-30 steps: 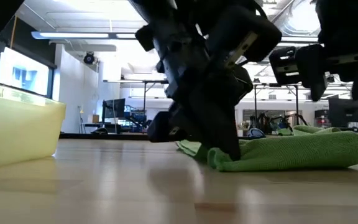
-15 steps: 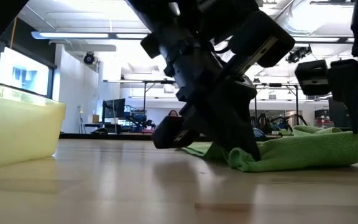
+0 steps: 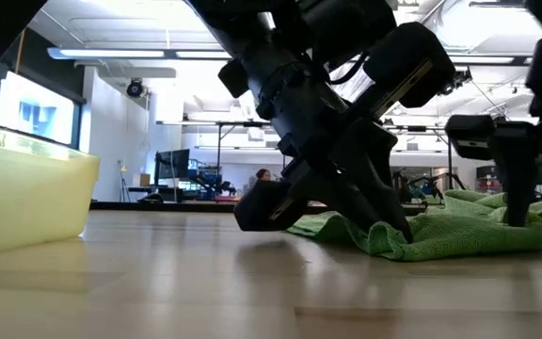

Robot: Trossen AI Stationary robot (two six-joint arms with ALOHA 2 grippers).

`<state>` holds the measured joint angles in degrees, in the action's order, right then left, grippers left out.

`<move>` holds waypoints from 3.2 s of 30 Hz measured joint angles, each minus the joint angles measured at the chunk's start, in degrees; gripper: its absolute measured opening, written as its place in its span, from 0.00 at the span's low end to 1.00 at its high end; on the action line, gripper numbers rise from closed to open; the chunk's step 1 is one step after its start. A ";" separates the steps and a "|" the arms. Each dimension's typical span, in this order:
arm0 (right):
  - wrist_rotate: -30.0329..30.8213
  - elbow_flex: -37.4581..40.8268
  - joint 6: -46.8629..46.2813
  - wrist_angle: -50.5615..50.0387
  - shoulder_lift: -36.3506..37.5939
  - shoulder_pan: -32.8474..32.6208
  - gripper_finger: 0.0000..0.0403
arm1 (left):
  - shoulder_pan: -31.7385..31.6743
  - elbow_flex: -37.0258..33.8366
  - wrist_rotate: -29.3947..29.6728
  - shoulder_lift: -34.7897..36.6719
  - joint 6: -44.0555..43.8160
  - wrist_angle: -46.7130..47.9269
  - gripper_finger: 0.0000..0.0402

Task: Roll microfiber towels into tight, uniform cylinder then place into a basket
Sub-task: Roll the green microfiber towel

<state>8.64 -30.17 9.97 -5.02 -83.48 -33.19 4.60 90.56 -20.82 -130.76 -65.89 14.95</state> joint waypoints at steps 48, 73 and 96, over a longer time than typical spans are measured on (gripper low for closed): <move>2.08 -0.81 -8.64 -9.24 2.36 0.28 0.12 | 0.02 0.14 2.56 0.24 -2.61 -8.55 0.07; -4.13 -0.90 -15.79 -10.01 2.38 0.49 0.01 | -1.21 4.16 2.08 2.03 39.05 21.45 0.10; -6.02 -0.74 -18.80 -7.23 2.23 3.51 0.01 | 10.37 -10.23 48.23 48.04 34.10 44.62 0.01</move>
<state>2.63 -30.92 -8.84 -12.25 -81.25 -29.67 14.97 80.33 27.41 -82.72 -31.80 59.57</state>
